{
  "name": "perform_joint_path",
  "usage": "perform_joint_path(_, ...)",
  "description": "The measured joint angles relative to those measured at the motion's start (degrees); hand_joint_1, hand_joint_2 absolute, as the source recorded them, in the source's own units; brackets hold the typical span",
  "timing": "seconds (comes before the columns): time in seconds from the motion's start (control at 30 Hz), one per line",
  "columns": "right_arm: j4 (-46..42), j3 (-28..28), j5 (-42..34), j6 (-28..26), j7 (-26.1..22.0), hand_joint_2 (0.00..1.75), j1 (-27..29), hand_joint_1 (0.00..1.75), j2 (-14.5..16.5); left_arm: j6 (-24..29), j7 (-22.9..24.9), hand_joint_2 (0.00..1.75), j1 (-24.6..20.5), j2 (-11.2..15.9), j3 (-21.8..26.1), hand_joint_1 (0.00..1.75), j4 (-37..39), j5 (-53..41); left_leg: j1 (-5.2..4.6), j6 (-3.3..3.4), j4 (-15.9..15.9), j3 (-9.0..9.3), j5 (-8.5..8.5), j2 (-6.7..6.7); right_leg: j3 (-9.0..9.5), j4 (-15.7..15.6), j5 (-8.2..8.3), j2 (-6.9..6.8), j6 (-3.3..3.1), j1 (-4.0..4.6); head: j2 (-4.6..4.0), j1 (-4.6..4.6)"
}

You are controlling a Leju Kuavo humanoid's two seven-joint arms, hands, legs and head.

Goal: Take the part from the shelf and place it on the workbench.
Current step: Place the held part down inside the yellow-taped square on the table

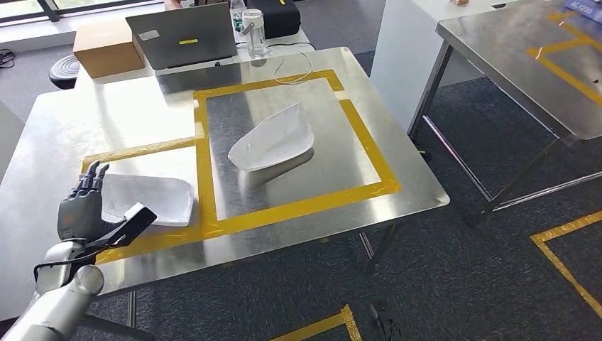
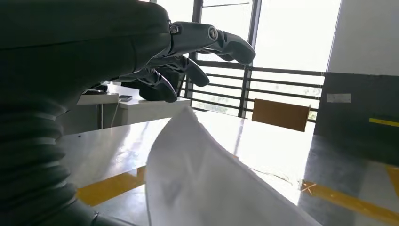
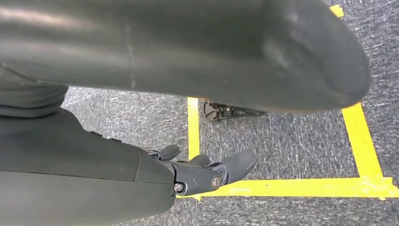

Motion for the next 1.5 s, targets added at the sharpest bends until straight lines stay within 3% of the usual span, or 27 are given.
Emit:
perform_joint_path(0.07,0.0,0.0,0.0,-0.1,-0.1,0.00,0.1,0.00,0.0,2.4,-1.0,0.00,-0.4,0.5,0.3,0.00,-0.5,1.4,0.12,0.79,-0.8,0.42,0.55,0.08,0.23,-0.5,0.28,0.01,0.59,-0.05,0.00,-0.01)
perform_joint_path(0.13,0.0,0.0,0.1,-0.2,0.0,0.00,0.1,0.00,0.0,5.2,-3.8,0.00,-1.4,0.7,1.1,0.00,-1.6,3.3,0.58,1.45,-2.5,1.14,1.58,0.30,-0.30,0.7,-0.84,-0.15,1.07,0.11,0.00,0.05)
perform_joint_path(0.23,0.0,0.0,0.1,-0.4,0.3,0.00,0.2,0.00,0.0,7.7,-10.2,0.00,-2.7,0.9,4.7,0.00,-6.3,3.8,0.92,1.68,-3.1,1.22,2.10,0.62,-4.60,10.3,-5.82,-0.38,1.76,-0.37,0.00,0.26)
perform_joint_path(0.27,0.0,0.0,0.2,-0.5,0.4,0.00,0.2,0.00,0.0,7.9,-11.9,0.00,-2.8,1.0,6.4,0.00,-8.6,3.1,1.01,1.60,-3.0,1.10,2.06,0.71,-5.97,13.2,-6.66,-0.44,2.10,-0.68,0.00,0.28)
perform_joint_path(0.3,0.0,0.0,0.2,-0.5,0.5,0.00,0.3,0.00,0.0,8.0,-13.0,0.00,-2.9,1.0,8.0,0.00,-11.1,2.5,1.18,1.42,-2.7,0.94,1.99,0.76,-6.52,14.4,-6.38,-0.52,2.48,-0.99,0.00,0.28)
perform_joint_path(0.33,0.0,0.0,0.2,-0.6,0.6,0.00,0.3,0.00,0.0,8.0,-13.8,0.00,-3.0,0.9,9.5,0.00,-13.6,2.0,1.47,1.10,-2.3,0.73,1.86,0.77,-6.06,13.4,-5.05,-0.62,2.91,-1.32,0.00,0.28)
perform_joint_path(0.4,0.0,0.0,0.3,-0.9,0.5,0.00,0.2,0.00,0.1,8.0,-14.6,0.00,-3.1,0.8,11.9,0.00,-19.6,1.3,2.13,-0.04,-0.9,0.01,1.35,0.80,-2.87,6.8,-1.79,-0.87,4.00,-1.93,0.00,0.34)
perform_joint_path(0.43,0.0,-0.1,0.4,-1.0,0.5,0.00,0.1,0.00,0.2,8.0,-14.8,0.00,-2.9,0.9,13.0,0.00,-23.1,1.2,2.29,-0.73,-0.2,-0.59,1.06,0.83,-1.71,4.4,-0.66,-0.72,4.10,-2.05,0.00,0.49)
perform_joint_path(0.47,0.0,-0.1,0.4,-1.0,0.5,0.00,0.1,0.00,0.3,8.0,-15.0,0.00,-2.5,0.9,14.0,0.00,-27.0,1.2,2.23,-1.35,0.6,-1.02,0.83,0.83,-1.07,2.9,-0.44,-0.54,3.86,-2.13,0.00,0.62)
perform_joint_path(0.6,0.0,-0.1,0.5,-1.0,0.2,0.00,0.2,0.00,0.4,8.1,-15.2,0.00,1.0,0.8,16.7,0.00,-41.5,1.2,2.06,-2.72,1.9,-2.15,0.51,0.67,-2.23,3.6,-0.60,-0.19,1.09,-2.09,0.00,0.43)
perform_joint_path(0.67,0.0,-0.1,0.6,-1.0,0.1,0.00,0.2,0.00,0.4,8.1,-15.2,0.00,2.6,0.7,17.5,0.00,-46.4,1.4,2.17,-2.88,5.1,-3.55,-2.46,0.70,-2.86,3.4,0.09,-0.29,0.06,-1.93,0.00,0.34)
perform_joint_path(0.73,0.0,-0.1,0.7,-1.1,-0.1,0.00,0.2,0.00,0.4,8.1,-15.2,0.00,5.3,0.7,18.4,0.00,-51.9,1.8,1.95,-2.75,12.0,-5.73,-7.03,0.69,-3.64,3.3,0.81,-0.32,-0.62,-1.57,0.00,0.30)
perform_joint_path(0.8,0.0,-0.2,1.0,-1.2,-0.1,0.00,0.3,0.00,0.4,8.1,-15.2,0.00,10.2,0.5,19.2,0.00,-59.4,2.1,1.61,-2.30,16.7,-6.53,-9.11,0.65,-4.51,3.3,1.50,-0.19,-0.94,-1.10,0.00,0.28)
perform_joint_path(0.83,0.0,-0.2,1.1,-1.3,-0.1,0.00,0.3,0.00,0.4,8.1,-15.2,0.00,12.8,0.3,19.6,0.00,-63.5,2.3,1.41,-1.86,16.3,-5.62,-8.67,0.63,-4.95,3.3,1.85,-0.11,-1.00,-0.84,0.00,0.28)
perform_joint_path(0.87,0.0,-0.2,1.2,-1.4,-0.1,0.00,0.4,0.00,0.4,8.1,-15.2,0.00,15.2,0.1,19.8,0.00,-67.3,2.6,1.13,-1.25,13.9,-3.71,-7.51,0.62,-5.39,3.3,2.21,-0.06,-1.02,-0.58,0.00,0.28)
perform_joint_path(0.97,0.0,-0.2,1.2,-1.6,-0.1,0.00,0.3,0.00,0.3,8.1,-15.3,0.00,19.7,-0.6,20.2,0.00,-76.7,2.9,0.02,0.52,3.6,3.00,-5.31,0.86,-6.13,3.1,3.37,-0.20,-0.63,-0.14,0.00,0.37)
perform_joint_path(1.0,0.0,-0.2,1.2,-1.7,-0.1,0.00,0.3,0.00,0.3,8.1,-15.3,0.00,20.6,-0.7,20.4,0.00,-78.8,2.9,-0.29,0.71,1.9,3.80,-5.18,0.94,-6.10,2.9,3.77,-0.34,-0.30,-0.20,0.00,0.35)
perform_joint_path(1.1,0.0,-0.2,1.2,-1.7,-0.1,0.00,0.2,0.00,0.1,8.1,-15.2,0.00,22.5,-1.1,20.8,0.00,-83.4,2.9,-0.45,1.12,0.4,3.32,-3.55,0.98,-5.96,1.9,4.74,-0.67,0.90,-0.34,0.00,0.23)
perform_joint_path(1.13,0.0,-0.2,1.2,-1.8,-0.1,0.00,0.3,0.00,0.1,8.1,-15.2,0.00,23.0,-1.2,20.8,0.00,-84.4,3.0,-0.27,1.43,-0.1,3.04,-2.66,0.99,-6.23,2.3,3.82,-0.71,1.16,-0.26,0.00,0.31)
perform_joint_path(1.17,0.0,-0.2,1.2,-1.8,-0.1,0.00,0.2,0.00,0.0,8.1,-15.2,0.00,23.4,-1.4,20.8,0.00,-85.4,3.1,-0.04,1.71,-0.6,2.60,-1.68,1.01,-6.75,3.7,1.86,-0.72,1.38,-0.19,0.00,0.38)
perform_joint_path(1.23,0.0,-0.2,1.2,-1.8,-0.5,0.00,0.2,0.00,-0.1,8.0,-15.2,0.00,24.6,-1.8,20.8,0.00,-87.1,3.3,0.10,2.10,-0.9,1.18,-0.10,1.08,-8.25,9.6,-3.90,-0.77,1.72,-0.21,0.00,0.54)
perform_joint_path(1.27,0.0,-0.2,1.3,-1.7,-0.9,0.00,0.1,0.00,-0.2,8.0,-15.1,0.00,25.6,-2.1,20.7,0.00,-88.0,3.0,0.08,2.15,-0.8,0.33,0.53,1.18,-8.78,12.9,-5.85,-0.77,1.93,-0.23,0.00,0.56)
perform_joint_path(1.3,0.0,-0.2,1.5,-1.5,-1.4,0.00,0.1,0.00,-0.4,8.0,-15.1,0.00,26.9,-2.5,20.3,0.00,-88.8,2.3,0.05,2.15,-0.7,-0.51,1.09,1.30,-8.79,15.3,-6.47,-0.77,2.11,-0.24,0.00,0.56)
perform_joint_path(1.37,0.0,-0.2,1.9,-1.0,-2.3,0.00,0.0,0.00,-0.8,8.0,-15.2,0.00,29.5,-3.7,19.1,0.00,-90.6,-0.1,0.05,2.02,-0.2,-2.31,2.11,1.45,-6.19,14.9,-4.41,-0.79,2.30,-0.26,0.00,0.58)
perform_joint_path(1.4,0.0,-0.2,2.1,-0.8,-2.6,0.00,0.0,0.00,-1.1,8.0,-15.0,0.00,30.7,-4.5,18.3,0.00,-91.5,-1.5,0.07,1.89,0.1,-3.16,2.59,1.47,-3.40,11.8,-3.11,-0.80,2.25,-0.26,0.00,0.60)
perform_joint_path(1.43,-0.1,-0.2,2.4,-0.6,-2.8,0.00,-0.2,0.00,-1.3,8.0,-14.7,0.00,31.9,-5.3,17.2,0.00,-92.3,-2.9,0.01,1.68,0.5,-3.92,3.01,1.46,-0.24,7.6,-2.91,-0.80,2.06,-0.20,0.00,0.64)
perform_joint_path(1.5,-0.2,-0.2,3.0,-0.2,-2.9,0.00,-0.4,0.00,-1.6,8.0,-14.2,0.00,34.1,-6.9,14.4,0.00,-93.5,-4.9,-0.10,1.13,0.9,-4.55,3.73,1.47,3.71,1.6,-3.62,-0.76,1.26,0.03,0.00,0.70)
